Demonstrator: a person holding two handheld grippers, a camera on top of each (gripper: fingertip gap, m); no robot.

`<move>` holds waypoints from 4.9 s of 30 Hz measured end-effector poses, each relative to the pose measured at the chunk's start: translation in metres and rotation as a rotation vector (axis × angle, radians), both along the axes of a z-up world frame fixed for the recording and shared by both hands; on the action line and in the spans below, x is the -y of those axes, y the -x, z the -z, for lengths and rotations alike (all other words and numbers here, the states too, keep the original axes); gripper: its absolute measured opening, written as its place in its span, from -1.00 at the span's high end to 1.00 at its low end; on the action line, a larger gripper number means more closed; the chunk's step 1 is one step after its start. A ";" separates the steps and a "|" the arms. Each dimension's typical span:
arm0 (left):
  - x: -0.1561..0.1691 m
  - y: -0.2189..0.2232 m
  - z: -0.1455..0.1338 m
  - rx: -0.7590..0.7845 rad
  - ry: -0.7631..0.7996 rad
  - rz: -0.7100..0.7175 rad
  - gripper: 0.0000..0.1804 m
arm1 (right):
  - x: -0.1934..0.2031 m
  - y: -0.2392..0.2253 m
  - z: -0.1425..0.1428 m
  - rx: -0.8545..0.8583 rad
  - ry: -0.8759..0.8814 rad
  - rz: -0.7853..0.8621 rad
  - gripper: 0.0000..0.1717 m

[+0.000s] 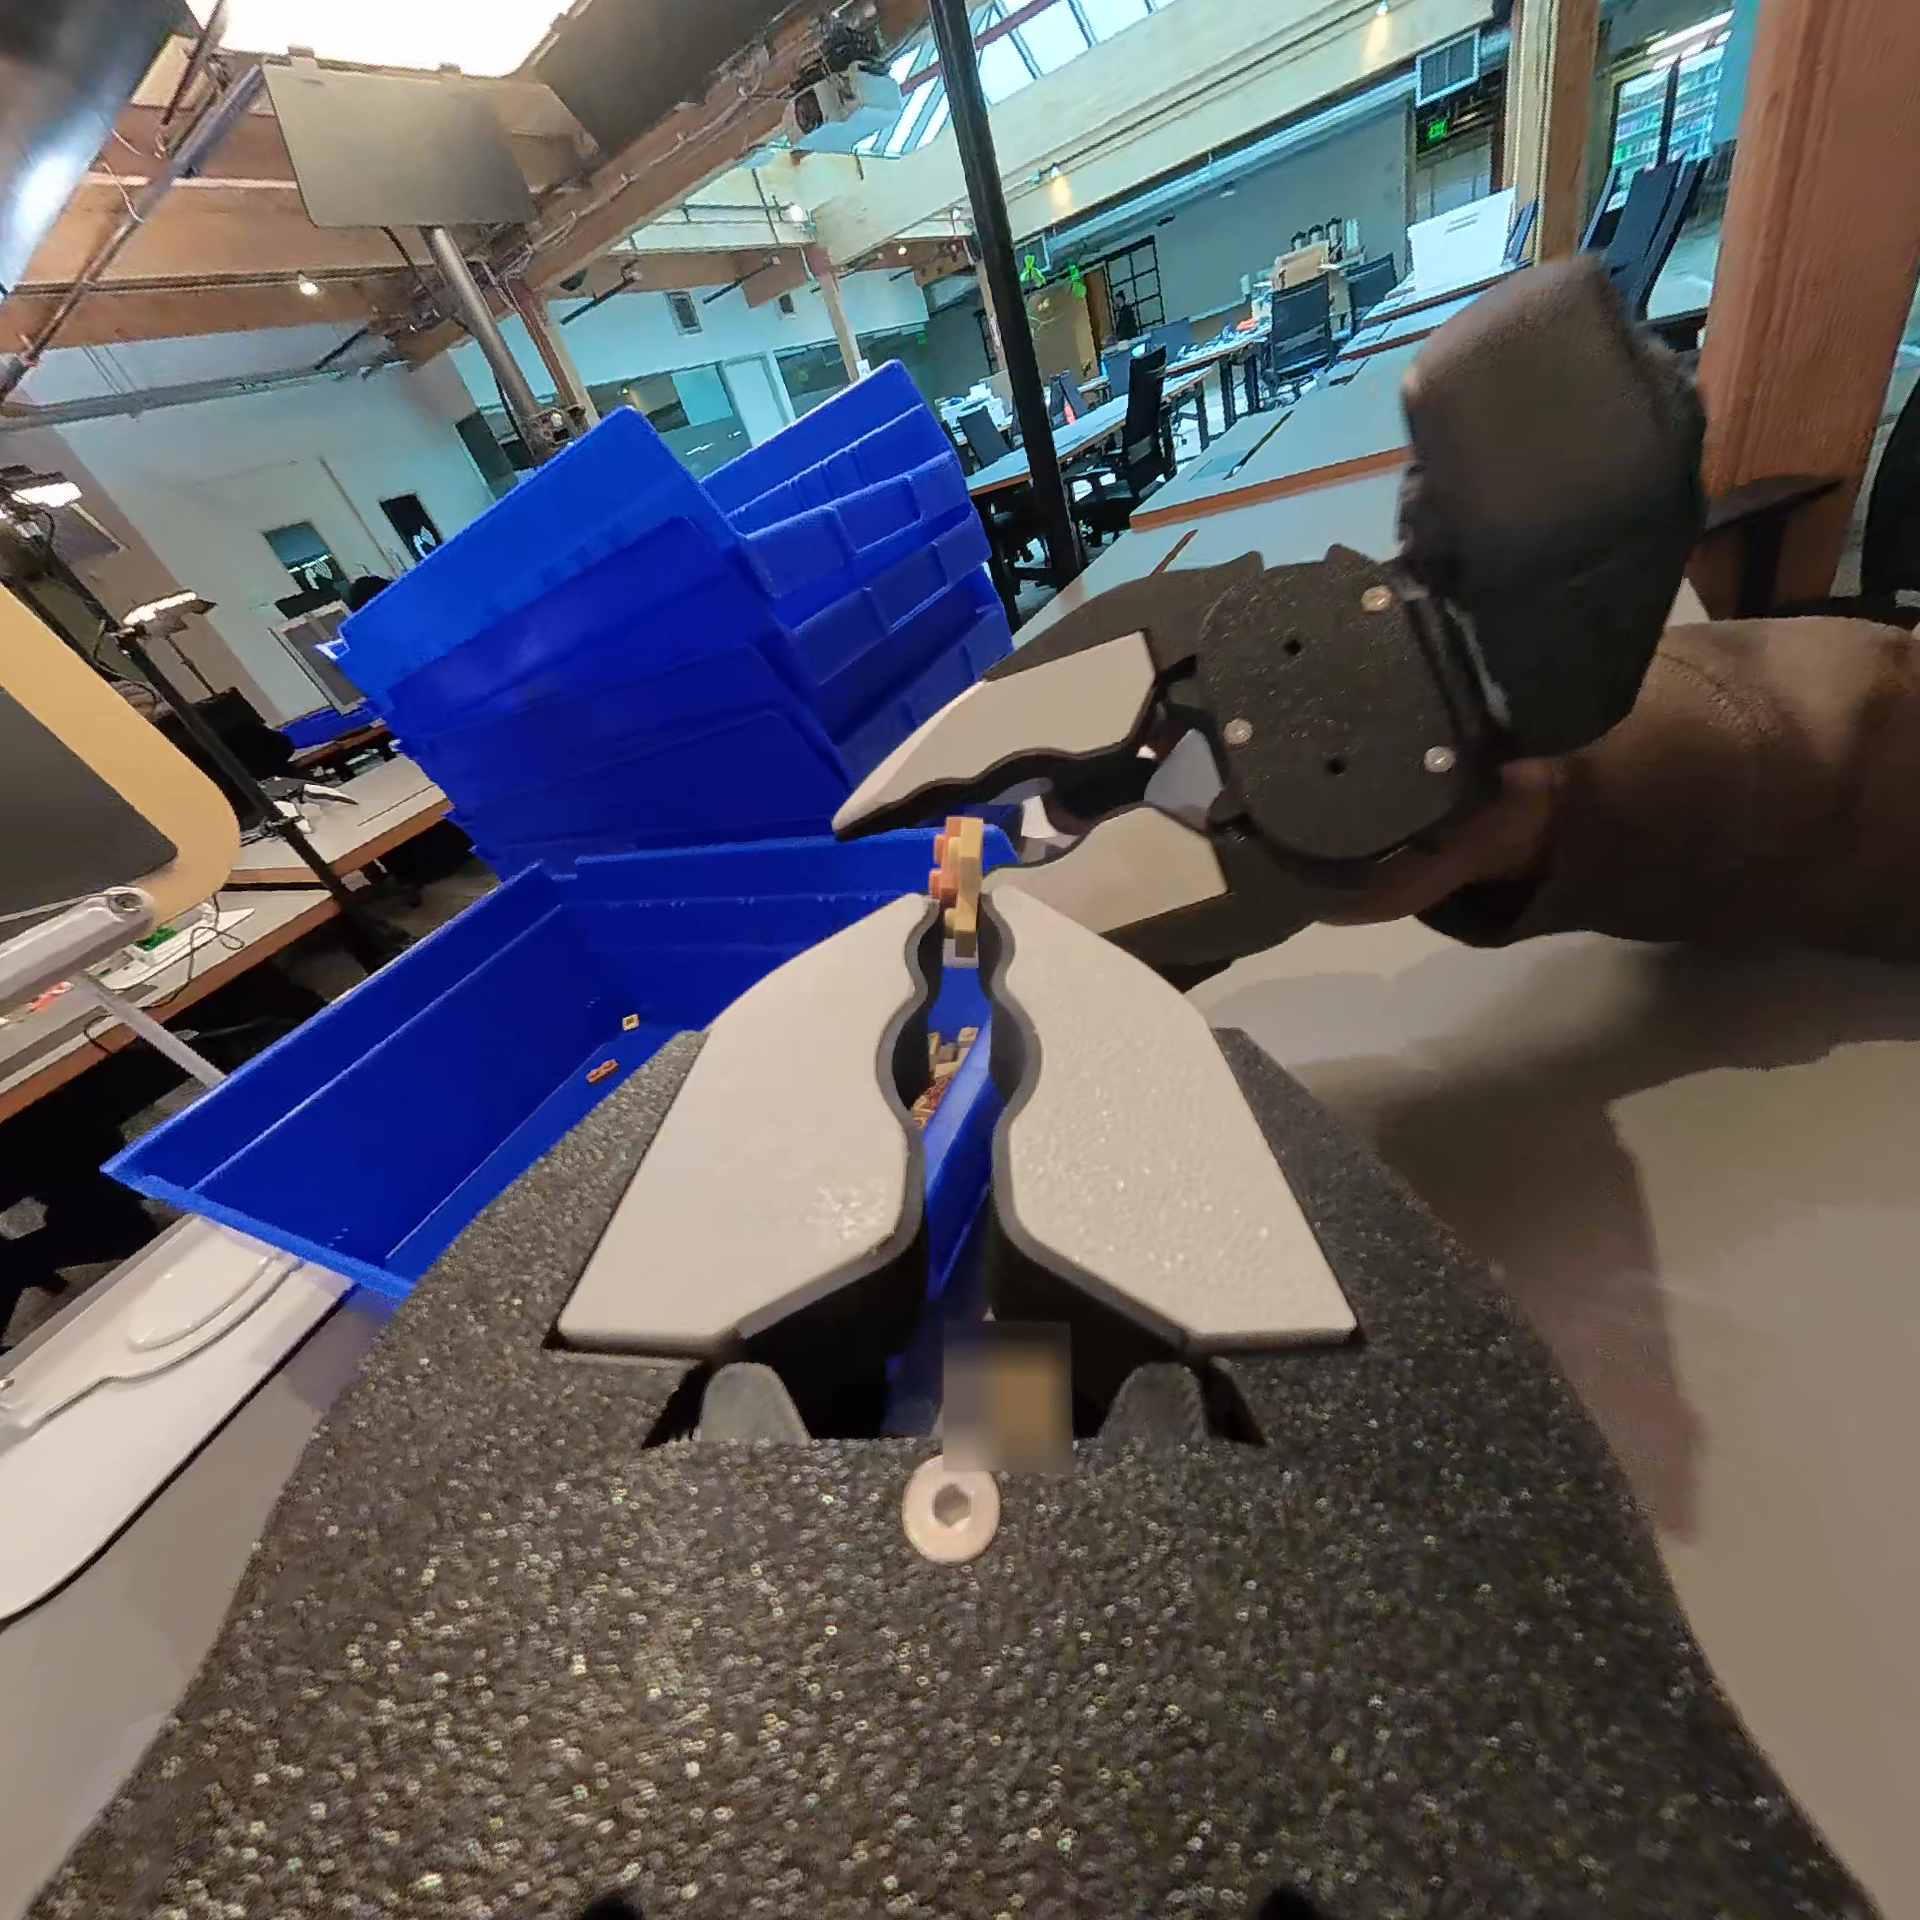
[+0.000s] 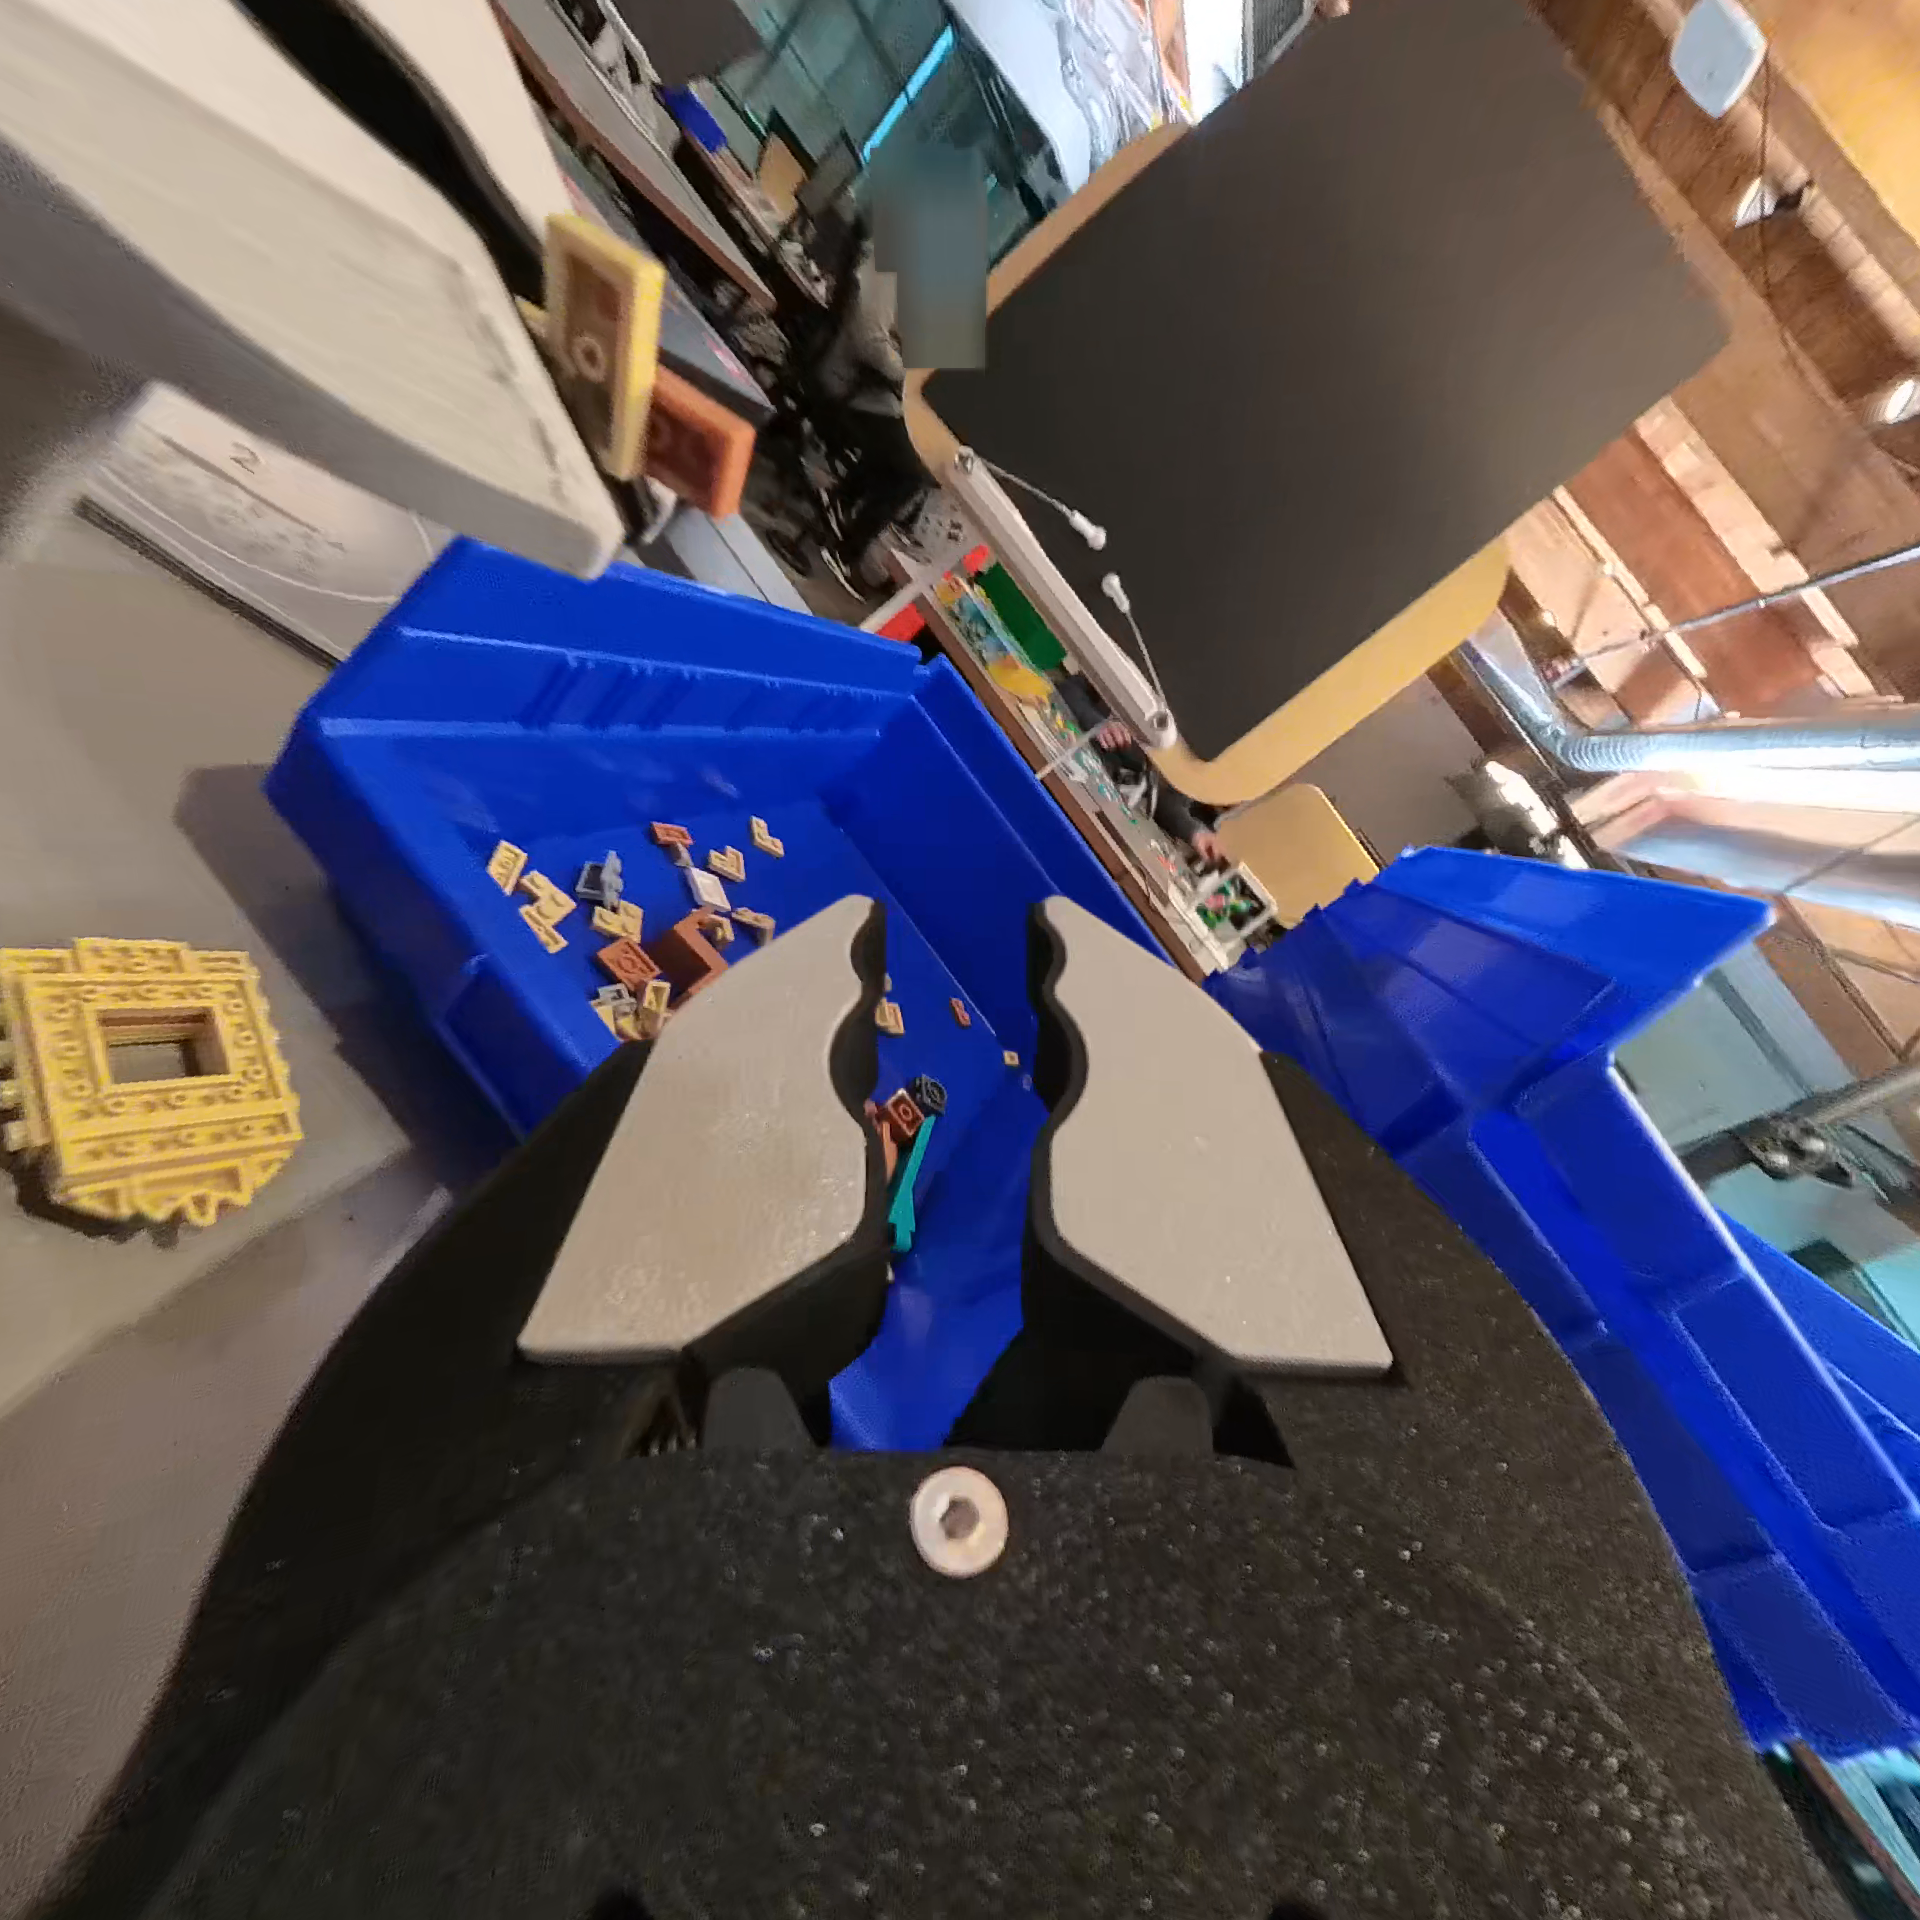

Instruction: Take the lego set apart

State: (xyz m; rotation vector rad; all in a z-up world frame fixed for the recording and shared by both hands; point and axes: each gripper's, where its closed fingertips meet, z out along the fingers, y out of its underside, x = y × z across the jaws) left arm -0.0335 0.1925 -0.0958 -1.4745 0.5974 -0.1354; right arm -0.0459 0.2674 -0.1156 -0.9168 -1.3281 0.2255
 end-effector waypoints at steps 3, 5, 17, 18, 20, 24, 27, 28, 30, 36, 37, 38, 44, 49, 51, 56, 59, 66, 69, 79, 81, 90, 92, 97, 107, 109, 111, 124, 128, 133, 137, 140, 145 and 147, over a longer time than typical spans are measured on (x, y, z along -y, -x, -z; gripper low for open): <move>0.002 -0.003 0.002 -0.060 -0.006 0.012 0.94 | 0.017 -0.010 -0.009 -0.034 -0.002 -0.142 0.70; 0.007 -0.011 0.006 -0.132 -0.016 0.047 0.94 | 0.046 -0.017 -0.012 -0.046 -0.014 -0.334 0.70; 0.030 -0.036 0.026 -0.600 -0.156 0.155 0.94 | 0.096 -0.043 0.001 0.078 -0.195 -0.584 0.79; 0.030 -0.036 0.030 -0.637 -0.155 0.150 0.94 | 0.096 -0.043 0.003 0.093 -0.218 -0.578 0.80; 0.028 -0.034 0.037 -0.716 -0.152 0.134 0.94 | 0.096 -0.042 0.007 0.120 -0.267 -0.560 0.80; 0.027 -0.034 0.046 -0.800 -0.148 0.122 0.94 | 0.099 -0.040 0.018 0.180 -0.349 -0.538 0.84; 0.026 -0.034 0.050 -0.844 -0.147 0.114 0.94 | 0.100 -0.037 0.023 0.204 -0.409 -0.516 0.90; 0.026 -0.034 0.051 -0.853 -0.146 0.110 0.94 | 0.101 -0.036 0.025 0.211 -0.425 -0.508 0.94; 0.025 -0.032 0.052 -0.863 -0.145 0.095 0.94 | 0.099 -0.034 0.026 0.211 -0.466 -0.483 0.94; 0.016 -0.023 0.041 -0.899 -0.211 -0.027 0.92 | 0.089 -0.033 0.012 0.156 -0.554 -0.373 0.95; 0.016 -0.023 0.039 -0.904 -0.229 -0.039 0.92 | 0.087 -0.032 0.011 0.152 -0.573 -0.349 0.95; 0.015 -0.023 0.036 -0.914 -0.245 -0.052 0.92 | 0.085 -0.032 0.010 0.149 -0.591 -0.329 0.95; 0.011 -0.019 0.031 -1.014 -0.309 -0.149 0.92 | 0.084 -0.030 0.005 0.133 -0.622 -0.272 0.95; 0.010 -0.017 0.034 -1.084 -0.305 -0.179 0.95 | 0.084 -0.029 0.006 0.142 -0.649 -0.253 0.95; 0.011 -0.017 0.034 -1.103 -0.309 -0.179 0.95 | 0.085 -0.028 0.006 0.137 -0.642 -0.258 0.94; 0.012 -0.018 0.032 -1.174 -0.347 -0.193 0.95 | 0.087 -0.029 0.006 0.139 -0.605 -0.282 0.96; 0.011 -0.017 0.035 -1.238 -0.357 -0.201 0.96 | 0.086 -0.029 0.011 0.158 -0.473 -0.318 0.95; 0.012 -0.024 0.030 -1.192 -0.384 -0.192 0.95 | 0.064 -0.028 0.014 0.143 -0.124 -0.322 0.95; 0.008 -0.012 0.022 -1.108 -0.352 -0.254 0.95 | 0.040 -0.022 0.011 0.104 -0.118 -0.202 0.95; -0.011 0.036 0.023 -0.917 -0.170 -0.433 0.95 | -0.025 -0.004 0.022 0.132 -0.115 0.104 0.76; -0.012 0.034 0.024 -0.916 -0.170 -0.428 0.95 | -0.019 -0.007 0.015 0.101 -0.114 0.061 0.72; -0.010 0.016 0.030 -0.958 -0.201 -0.342 0.95 | 0.066 -0.019 0.006 0.062 -0.503 -0.313 0.77; -0.010 0.014 0.033 -0.984 -0.198 -0.329 0.95 | 0.069 -0.015 0.006 0.069 -0.579 -0.284 0.76; -0.009 0.011 0.038 -1.036 -0.204 -0.304 0.95 | 0.079 -0.009 0.012 0.095 -0.639 -0.296 0.77; -0.011 0.024 0.027 -1.017 -0.210 -0.391 0.95 | 0.062 0.002 0.004 0.055 -0.567 -0.209 0.95; -0.011 0.037 0.019 -0.951 -0.195 -0.450 0.94 | 0.034 0.007 -0.001 0.040 -0.494 -0.087 0.95; -0.011 0.048 0.014 -0.878 -0.169 -0.492 0.93 | -0.002 0.012 0.009 0.092 -0.370 0.051 0.86; -0.007 0.062 0.002 -0.664 -0.118 -0.520 0.94 | 0.109 -0.016 0.047 0.249 0.198 -0.645 0.74; -0.007 0.060 0.003 -0.632 -0.108 -0.501 0.94 | 0.136 -0.022 0.056 0.326 0.299 -0.763 0.66; -0.009 0.059 0.008 -0.637 -0.088 -0.486 0.94 | 0.150 -0.025 0.065 0.383 0.326 -0.808 0.64; -0.010 0.057 0.012 -0.651 -0.075 -0.476 0.94 | 0.152 -0.017 0.083 0.454 0.274 -0.756 0.65; -0.011 0.055 0.016 -0.656 -0.062 -0.456 0.94 | 0.147 -0.012 0.093 0.486 0.181 -0.704 0.84; -0.009 0.044 0.024 -0.558 0.003 -0.346 0.94 | 0.140 -0.019 0.064 0.328 0.127 -0.756 0.90; -0.005 0.034 0.019 -0.407 0.019 -0.247 0.94 | 0.139 -0.029 0.037 0.191 0.143 -0.827 0.90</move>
